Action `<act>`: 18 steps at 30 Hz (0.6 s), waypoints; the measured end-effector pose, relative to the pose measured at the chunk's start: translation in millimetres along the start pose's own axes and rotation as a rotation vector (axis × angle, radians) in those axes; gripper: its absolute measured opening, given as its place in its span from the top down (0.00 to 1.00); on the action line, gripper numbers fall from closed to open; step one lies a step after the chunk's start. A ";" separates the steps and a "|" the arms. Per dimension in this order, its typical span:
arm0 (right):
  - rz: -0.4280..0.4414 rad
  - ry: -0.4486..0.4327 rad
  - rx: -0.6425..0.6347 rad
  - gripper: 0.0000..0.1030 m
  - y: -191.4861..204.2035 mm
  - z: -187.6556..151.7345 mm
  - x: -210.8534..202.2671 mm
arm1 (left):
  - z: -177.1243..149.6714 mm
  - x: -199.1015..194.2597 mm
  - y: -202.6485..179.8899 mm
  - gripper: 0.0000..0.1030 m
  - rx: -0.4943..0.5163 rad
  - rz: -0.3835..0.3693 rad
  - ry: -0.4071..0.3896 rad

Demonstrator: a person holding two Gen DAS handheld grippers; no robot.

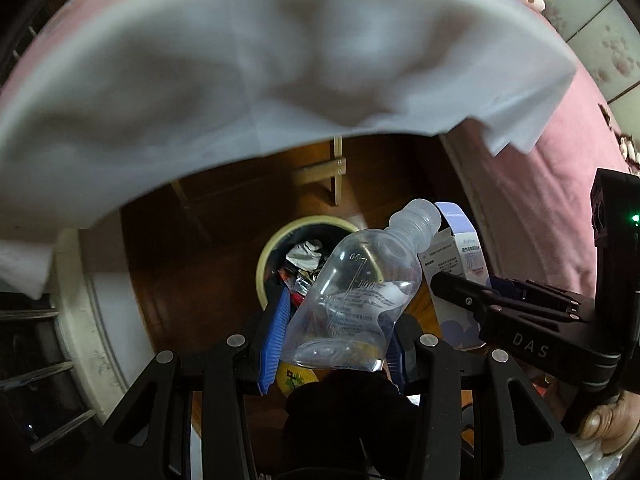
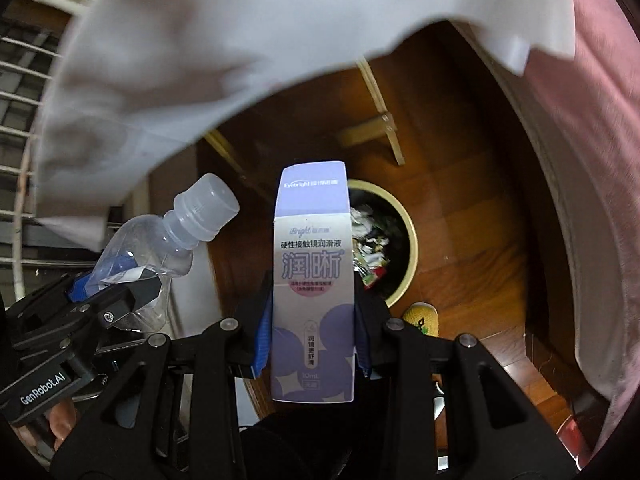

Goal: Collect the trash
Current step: 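Carry the bottle and box down over the bin, then open both grippers to drop the bottle and box into the bin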

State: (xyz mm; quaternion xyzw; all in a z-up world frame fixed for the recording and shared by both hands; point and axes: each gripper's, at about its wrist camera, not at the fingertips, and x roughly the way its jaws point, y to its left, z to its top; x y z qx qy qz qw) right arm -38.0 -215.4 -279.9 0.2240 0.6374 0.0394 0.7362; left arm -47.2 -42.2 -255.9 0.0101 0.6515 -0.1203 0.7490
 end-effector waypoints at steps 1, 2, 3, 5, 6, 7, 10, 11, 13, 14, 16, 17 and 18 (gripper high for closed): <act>-0.004 0.002 0.004 0.70 -3.2 -0.6 7.5 | 0.0 10.3 -1.4 0.58 0.004 -0.001 0.004; -0.013 0.004 0.005 0.70 -7.8 -1.9 18.0 | -1.4 21.4 -3.6 0.58 0.011 -0.002 0.006; -0.020 0.008 0.004 0.70 -11.8 -2.9 26.6 | -2.2 31.7 -5.7 0.58 0.015 -0.001 0.007; -0.027 0.010 0.003 0.70 -18.6 -4.3 41.2 | 0.1 47.9 -5.9 0.58 0.020 0.001 0.013; -0.030 0.011 0.002 0.70 -21.1 -5.0 46.7 | 4.9 56.5 -1.5 0.58 0.020 0.002 0.015; -0.033 0.013 -0.001 0.70 -23.0 -5.6 52.6 | 6.6 64.6 -0.8 0.58 0.023 0.007 0.016; -0.037 0.014 -0.006 0.70 -33.0 -5.6 66.3 | 7.6 80.8 0.4 0.56 0.030 0.029 0.015; -0.038 0.015 -0.008 0.70 -36.3 -5.6 71.2 | 10.8 89.2 3.3 0.55 0.032 0.036 0.017; -0.038 0.015 -0.007 0.70 -38.4 -3.1 75.8 | 10.4 97.8 6.1 0.35 0.034 0.046 0.019; -0.035 0.014 -0.007 0.70 -39.6 -1.9 79.3 | 10.5 101.7 8.9 0.29 0.032 0.048 0.020; -0.032 0.014 -0.012 0.70 -39.5 0.2 84.4 | 10.2 105.6 14.5 0.17 0.028 0.058 0.020; -0.032 0.015 -0.013 0.70 -34.8 5.1 84.4 | 10.4 106.3 16.5 0.17 0.025 0.065 0.016; -0.033 0.015 -0.017 0.70 -33.8 6.6 86.7 | 11.0 106.9 18.6 0.17 0.022 0.076 0.012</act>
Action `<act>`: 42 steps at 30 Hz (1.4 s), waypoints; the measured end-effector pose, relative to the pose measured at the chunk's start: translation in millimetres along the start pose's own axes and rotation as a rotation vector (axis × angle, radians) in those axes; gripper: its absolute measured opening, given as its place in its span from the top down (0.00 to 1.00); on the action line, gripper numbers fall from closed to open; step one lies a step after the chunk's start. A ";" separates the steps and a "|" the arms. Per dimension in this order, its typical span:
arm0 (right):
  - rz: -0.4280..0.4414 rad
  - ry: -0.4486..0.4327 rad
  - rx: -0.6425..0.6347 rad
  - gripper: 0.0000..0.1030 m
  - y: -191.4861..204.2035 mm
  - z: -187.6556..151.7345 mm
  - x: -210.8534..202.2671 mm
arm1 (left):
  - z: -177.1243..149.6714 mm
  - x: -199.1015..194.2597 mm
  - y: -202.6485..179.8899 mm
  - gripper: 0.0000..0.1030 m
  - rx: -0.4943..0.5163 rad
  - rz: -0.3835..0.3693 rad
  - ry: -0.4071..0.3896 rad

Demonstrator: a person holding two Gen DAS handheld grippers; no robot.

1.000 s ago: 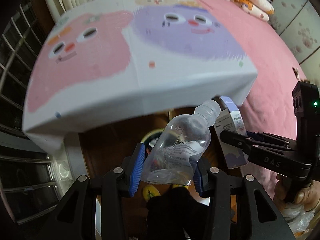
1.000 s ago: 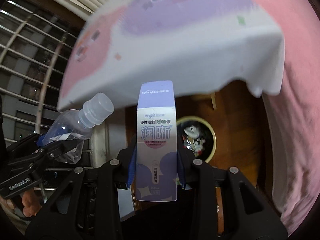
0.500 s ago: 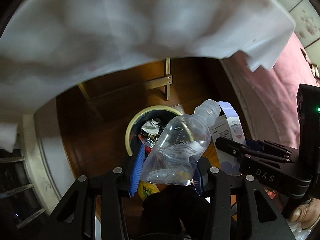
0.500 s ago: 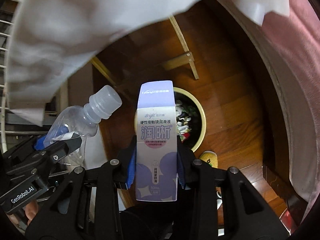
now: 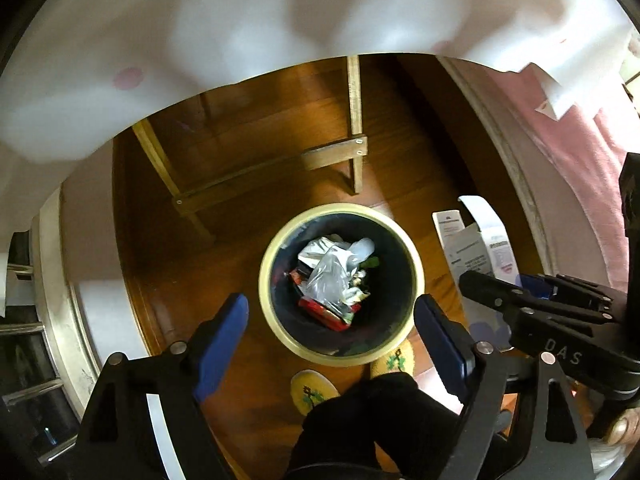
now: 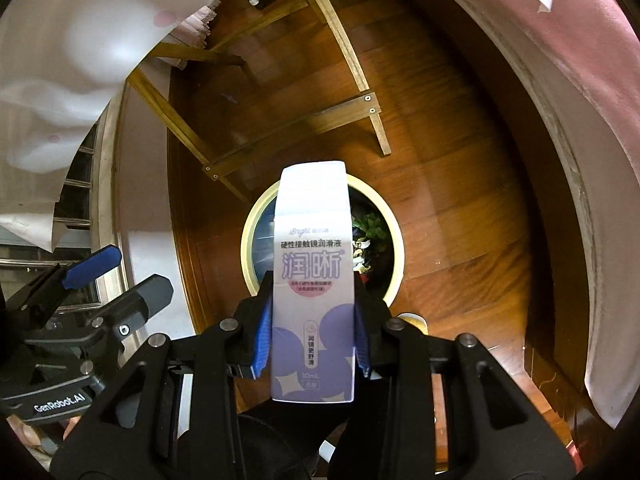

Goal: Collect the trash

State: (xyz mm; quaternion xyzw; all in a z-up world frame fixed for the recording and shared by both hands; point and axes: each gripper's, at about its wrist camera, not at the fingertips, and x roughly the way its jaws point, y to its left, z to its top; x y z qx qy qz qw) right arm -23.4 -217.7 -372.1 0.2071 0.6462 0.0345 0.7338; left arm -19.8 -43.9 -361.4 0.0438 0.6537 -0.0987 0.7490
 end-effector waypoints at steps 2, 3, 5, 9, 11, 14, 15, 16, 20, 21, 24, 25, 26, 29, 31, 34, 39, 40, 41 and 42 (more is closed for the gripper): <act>0.002 0.000 -0.010 0.70 1.0 2.2 1.3 | 0.6 1.0 5.9 0.17 -0.012 0.006 -0.012; 0.003 0.000 -0.017 0.70 3.1 2.9 1.9 | 1.3 0.0 8.4 0.17 -0.021 0.006 -0.020; 0.003 0.000 -0.030 0.70 8.0 3.5 0.7 | 0.0 -5.8 15.5 0.17 -0.036 0.006 -0.039; 0.014 0.008 -0.048 0.70 17.9 6.6 3.0 | -0.2 -20.8 29.2 0.17 -0.079 0.005 -0.071; 0.022 0.011 -0.056 0.70 23.5 8.4 4.7 | -0.7 -28.9 35.5 0.17 -0.097 0.008 -0.084; 0.028 0.016 -0.071 0.64 31.1 10.1 4.4 | -1.3 -40.4 44.2 0.17 -0.120 0.013 -0.100; 0.031 0.011 -0.079 0.52 34.0 10.8 3.2 | -1.4 -43.9 46.6 0.17 -0.127 0.012 -0.104; 0.033 0.004 -0.087 0.43 35.9 11.2 0.8 | -2.5 -47.6 49.1 0.17 -0.134 0.013 -0.111; 0.037 -0.027 -0.118 0.41 50.2 12.4 -9.0 | -4.9 -63.7 55.3 0.17 -0.153 0.016 -0.128; 0.035 -0.031 -0.121 0.41 52.2 12.9 -11.4 | -5.9 -68.1 57.2 0.17 -0.158 0.016 -0.132; 0.027 -0.046 -0.125 0.41 57.5 13.5 -20.6 | -8.2 -82.1 61.4 0.17 -0.171 0.017 -0.145; 0.026 -0.050 -0.124 0.41 59.2 13.3 -24.2 | -9.9 -88.1 63.0 0.17 -0.174 0.016 -0.149; 0.025 -0.055 -0.125 0.40 61.6 13.1 -28.4 | -10.6 -93.0 64.0 0.17 -0.178 0.016 -0.154; 0.015 -0.066 -0.137 0.40 68.0 12.6 -40.2 | -13.6 -111.2 66.9 0.17 -0.182 0.022 -0.167; 0.013 -0.071 -0.146 0.40 73.7 11.6 -49.1 | -15.5 -123.3 68.2 0.17 -0.186 0.025 -0.175; 0.008 -0.086 -0.162 0.40 86.1 8.8 -68.0 | -18.2 -147.3 71.6 0.17 -0.193 0.023 -0.190; 0.013 -0.119 -0.183 0.40 109.5 7.2 -113.0 | -17.9 -196.3 75.6 0.17 -0.201 0.017 -0.229; 0.014 -0.126 -0.187 0.40 113.6 7.7 -122.1 | -17.2 -207.8 76.3 0.17 -0.204 0.016 -0.236; 0.017 -0.139 -0.195 0.40 120.1 8.2 -135.8 | -16.3 -220.2 77.2 0.17 -0.208 0.014 -0.247; 0.019 -0.150 -0.201 0.40 125.6 9.6 -147.0 | -15.2 -230.1 77.2 0.17 -0.211 0.012 -0.257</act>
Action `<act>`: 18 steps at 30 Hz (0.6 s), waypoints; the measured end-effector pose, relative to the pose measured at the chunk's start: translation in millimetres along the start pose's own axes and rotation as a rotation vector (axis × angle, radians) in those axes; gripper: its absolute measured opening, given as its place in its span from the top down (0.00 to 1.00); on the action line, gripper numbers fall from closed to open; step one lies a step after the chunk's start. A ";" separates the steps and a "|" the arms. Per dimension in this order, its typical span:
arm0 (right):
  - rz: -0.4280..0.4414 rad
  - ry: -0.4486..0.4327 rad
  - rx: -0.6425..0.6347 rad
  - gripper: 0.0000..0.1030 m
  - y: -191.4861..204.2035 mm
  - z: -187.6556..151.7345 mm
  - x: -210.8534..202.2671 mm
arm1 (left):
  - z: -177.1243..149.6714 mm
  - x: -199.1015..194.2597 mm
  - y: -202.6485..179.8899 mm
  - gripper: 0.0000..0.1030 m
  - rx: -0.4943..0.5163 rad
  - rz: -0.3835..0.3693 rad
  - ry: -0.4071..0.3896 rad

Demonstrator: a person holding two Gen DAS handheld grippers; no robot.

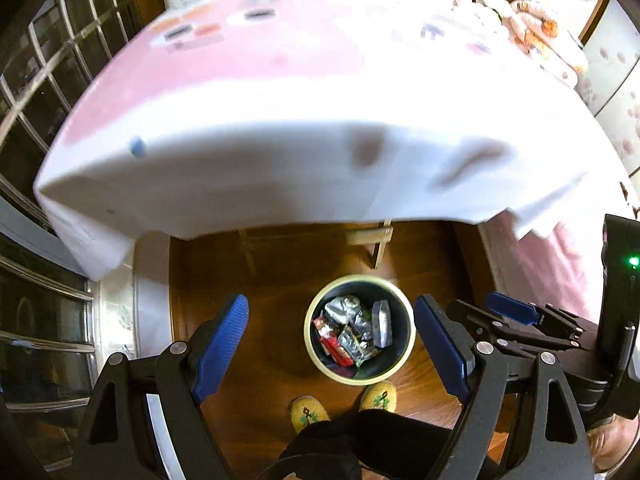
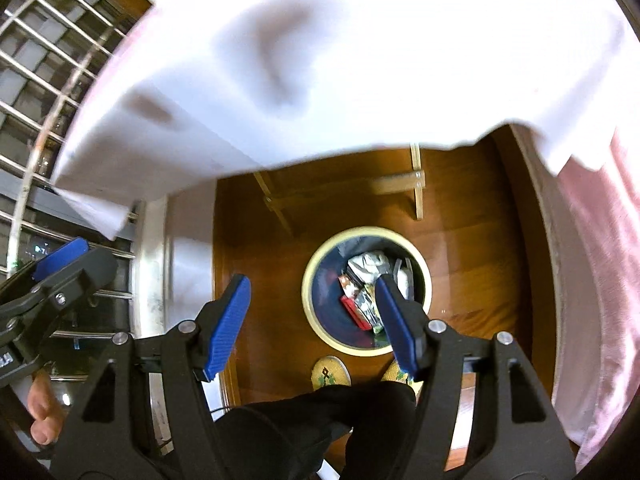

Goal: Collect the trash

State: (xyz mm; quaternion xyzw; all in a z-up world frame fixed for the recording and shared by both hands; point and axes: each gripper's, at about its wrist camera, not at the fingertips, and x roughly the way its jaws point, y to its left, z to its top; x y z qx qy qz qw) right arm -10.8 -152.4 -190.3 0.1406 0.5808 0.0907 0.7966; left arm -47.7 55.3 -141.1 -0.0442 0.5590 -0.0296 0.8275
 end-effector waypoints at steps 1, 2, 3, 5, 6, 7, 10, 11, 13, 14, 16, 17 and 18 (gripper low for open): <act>0.002 -0.012 -0.007 0.40 5.9 3.6 -11.2 | 4.9 -12.4 -0.1 0.17 -0.004 0.000 -0.012; 0.002 -0.026 -0.014 0.40 12.0 7.5 -24.1 | 8.7 -23.5 -0.4 0.17 -0.008 0.000 -0.022; 0.003 -0.040 -0.021 0.40 18.4 11.1 -36.4 | 13.2 -35.9 0.0 0.17 -0.013 -0.004 -0.035; 0.005 -0.066 -0.033 0.40 29.8 20.1 -64.0 | 22.7 -60.2 0.0 0.17 -0.019 -0.008 -0.060; 0.007 -0.075 -0.037 0.40 33.4 23.9 -74.5 | 28.2 -74.8 -0.3 0.17 -0.021 -0.009 -0.075; 0.011 -0.087 -0.041 0.40 39.8 29.0 -90.2 | 32.3 -85.2 -0.2 0.17 -0.022 -0.010 -0.085; 0.010 -0.124 -0.064 0.40 56.4 40.3 -128.5 | 44.7 -117.4 -2.0 0.17 -0.019 0.000 -0.116; 0.007 -0.138 -0.074 0.40 62.2 44.2 -141.1 | 48.1 -127.0 -2.3 0.17 -0.016 0.001 -0.124; 0.003 -0.165 -0.100 0.40 73.6 49.3 -165.2 | 55.2 -147.2 -3.1 0.17 -0.006 -0.001 -0.140; -0.004 -0.173 -0.111 0.40 80.2 50.8 -175.4 | 58.7 -157.2 -1.8 0.17 -0.001 0.000 -0.147; -0.023 -0.188 -0.133 0.40 89.8 54.9 -194.7 | 64.0 -173.1 -3.4 0.17 0.014 0.005 -0.162; -0.027 -0.192 -0.138 0.40 95.2 55.2 -202.1 | 66.9 -180.5 -4.2 0.17 0.024 0.009 -0.167; -0.025 -0.198 -0.141 0.40 99.4 57.6 -211.8 | 69.4 -186.2 -5.0 0.17 0.035 0.015 -0.172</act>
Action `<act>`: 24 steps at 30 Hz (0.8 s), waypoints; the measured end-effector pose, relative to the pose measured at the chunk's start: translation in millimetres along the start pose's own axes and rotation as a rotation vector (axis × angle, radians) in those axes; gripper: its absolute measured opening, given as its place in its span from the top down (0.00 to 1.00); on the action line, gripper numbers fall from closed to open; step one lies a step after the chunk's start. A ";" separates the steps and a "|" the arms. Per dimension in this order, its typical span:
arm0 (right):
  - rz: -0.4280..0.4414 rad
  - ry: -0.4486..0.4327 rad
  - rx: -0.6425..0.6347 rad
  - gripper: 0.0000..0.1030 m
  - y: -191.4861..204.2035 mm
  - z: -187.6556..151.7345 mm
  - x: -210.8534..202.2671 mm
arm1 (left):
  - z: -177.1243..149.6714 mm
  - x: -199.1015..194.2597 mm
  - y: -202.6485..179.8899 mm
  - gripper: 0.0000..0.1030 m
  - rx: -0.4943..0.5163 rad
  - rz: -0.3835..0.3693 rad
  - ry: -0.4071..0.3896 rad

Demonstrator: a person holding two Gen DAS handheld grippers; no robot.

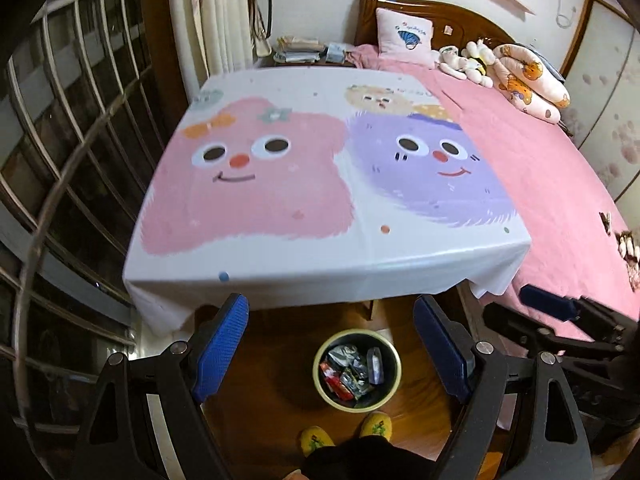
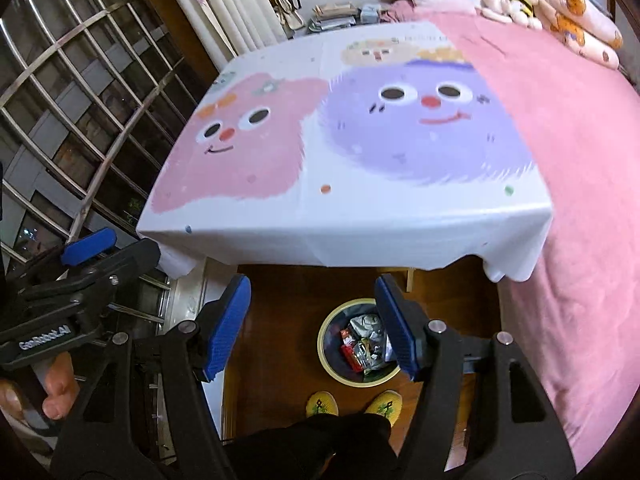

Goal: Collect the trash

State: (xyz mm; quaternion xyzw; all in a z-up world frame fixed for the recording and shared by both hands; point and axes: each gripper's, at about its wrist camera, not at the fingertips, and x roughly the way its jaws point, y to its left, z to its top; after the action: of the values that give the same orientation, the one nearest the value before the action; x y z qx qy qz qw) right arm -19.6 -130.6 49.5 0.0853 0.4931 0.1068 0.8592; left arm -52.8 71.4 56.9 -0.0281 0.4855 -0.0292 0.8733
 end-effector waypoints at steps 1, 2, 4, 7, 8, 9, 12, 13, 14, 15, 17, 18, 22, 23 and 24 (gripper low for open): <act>0.002 -0.006 0.000 0.39 2.2 3.7 -7.2 | 4.4 -6.4 -0.2 0.17 0.011 0.003 -0.003; 0.003 -0.011 0.001 0.39 5.0 6.9 -14.9 | 7.3 -11.4 -0.6 0.17 0.015 0.002 -0.004; 0.001 -0.023 0.000 0.39 9.4 11.8 -27.3 | 11.6 -19.2 0.3 0.17 0.019 -0.005 -0.008; -0.009 -0.046 -0.011 0.39 16.4 20.3 -43.6 | 15.5 -31.0 -1.6 0.17 0.032 0.001 -0.014; -0.009 -0.056 -0.015 0.39 19.1 23.4 -49.7 | 16.3 -32.3 -1.9 0.17 0.035 0.001 -0.016; -0.008 -0.066 -0.021 0.39 21.7 25.6 -54.5 | 17.2 -34.6 -2.8 0.17 0.037 0.002 -0.019; -0.017 -0.094 -0.043 0.39 29.8 30.2 -65.7 | 17.9 -39.1 -7.9 0.17 0.049 -0.002 -0.023; -0.019 -0.101 -0.047 0.39 31.2 31.2 -69.1 | 18.4 -41.2 -9.6 0.17 0.055 -0.001 -0.026; -0.019 -0.107 -0.049 0.39 32.6 32.4 -72.1 | 19.1 -43.3 -11.4 0.17 0.064 0.002 -0.031; -0.022 -0.112 -0.049 0.39 33.5 33.4 -74.8 | 20.0 -45.4 -12.7 0.17 0.070 0.007 -0.036; -0.028 -0.120 -0.051 0.39 33.7 34.1 -77.7 | 23.3 -44.3 -14.7 0.17 0.075 0.009 -0.046; -0.031 -0.123 -0.053 0.39 34.5 34.8 -79.0 | 24.7 -46.0 -14.8 0.17 0.073 0.010 -0.051; -0.041 -0.137 -0.066 0.39 38.6 34.7 -81.5 | 28.3 -48.6 -14.5 0.17 0.081 0.005 -0.060; -0.043 -0.140 -0.064 0.39 39.0 34.9 -80.9 | 29.1 -48.9 -14.6 0.17 0.081 0.009 -0.062; -0.043 -0.141 -0.062 0.39 39.2 35.4 -80.7 | 30.2 -49.3 -14.8 0.17 0.079 0.008 -0.063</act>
State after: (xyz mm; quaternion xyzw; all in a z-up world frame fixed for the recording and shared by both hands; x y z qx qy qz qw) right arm -32.4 -115.9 143.9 0.0553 0.4297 0.0976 0.8960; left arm -53.5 61.2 115.7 0.0075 0.4561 -0.0440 0.8888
